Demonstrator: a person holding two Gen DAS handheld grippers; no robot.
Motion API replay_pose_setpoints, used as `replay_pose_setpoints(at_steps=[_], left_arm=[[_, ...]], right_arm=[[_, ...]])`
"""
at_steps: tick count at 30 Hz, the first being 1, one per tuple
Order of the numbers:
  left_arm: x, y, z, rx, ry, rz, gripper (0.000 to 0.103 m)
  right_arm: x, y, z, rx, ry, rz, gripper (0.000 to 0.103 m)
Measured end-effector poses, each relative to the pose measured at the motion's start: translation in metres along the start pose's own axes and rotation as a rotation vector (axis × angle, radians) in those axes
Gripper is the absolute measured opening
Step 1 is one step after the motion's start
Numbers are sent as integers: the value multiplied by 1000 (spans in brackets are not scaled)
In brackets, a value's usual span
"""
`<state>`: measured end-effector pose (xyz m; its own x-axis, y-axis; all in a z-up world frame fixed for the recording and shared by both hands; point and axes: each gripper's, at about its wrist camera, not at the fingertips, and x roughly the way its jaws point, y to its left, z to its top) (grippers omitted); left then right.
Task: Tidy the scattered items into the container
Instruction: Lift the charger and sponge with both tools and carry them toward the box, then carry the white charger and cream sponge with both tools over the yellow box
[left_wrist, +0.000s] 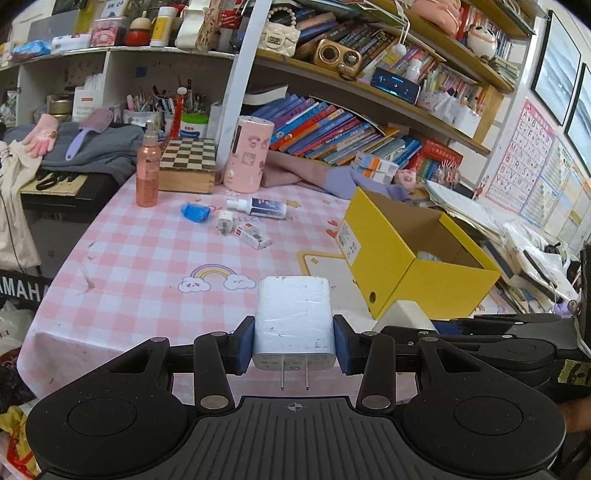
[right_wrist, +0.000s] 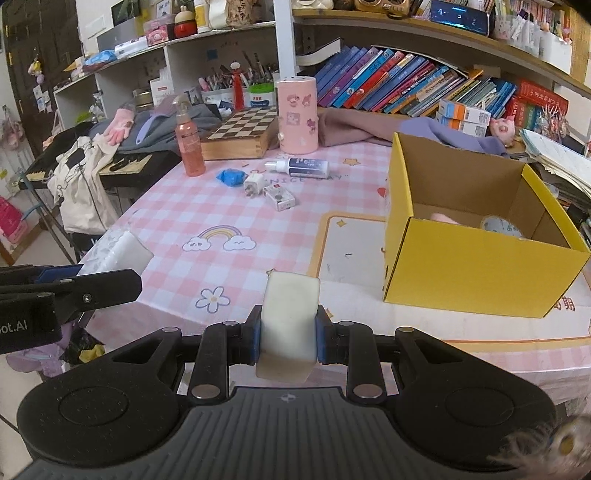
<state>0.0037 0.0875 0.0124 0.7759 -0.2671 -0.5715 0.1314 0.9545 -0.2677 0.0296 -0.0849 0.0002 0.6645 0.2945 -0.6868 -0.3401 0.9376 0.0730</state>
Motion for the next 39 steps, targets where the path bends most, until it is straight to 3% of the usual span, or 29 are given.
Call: replay_pose_setpoints(at_steps=[7, 39], left_arm=[[1, -2, -6, -9, 21, -3, 42], [44, -66, -9, 131, 128, -222, 42]], right_arm=[[-2, -1, -10, 1, 20, -2, 25], [-39, -69, -44, 203, 47, -201, 25]])
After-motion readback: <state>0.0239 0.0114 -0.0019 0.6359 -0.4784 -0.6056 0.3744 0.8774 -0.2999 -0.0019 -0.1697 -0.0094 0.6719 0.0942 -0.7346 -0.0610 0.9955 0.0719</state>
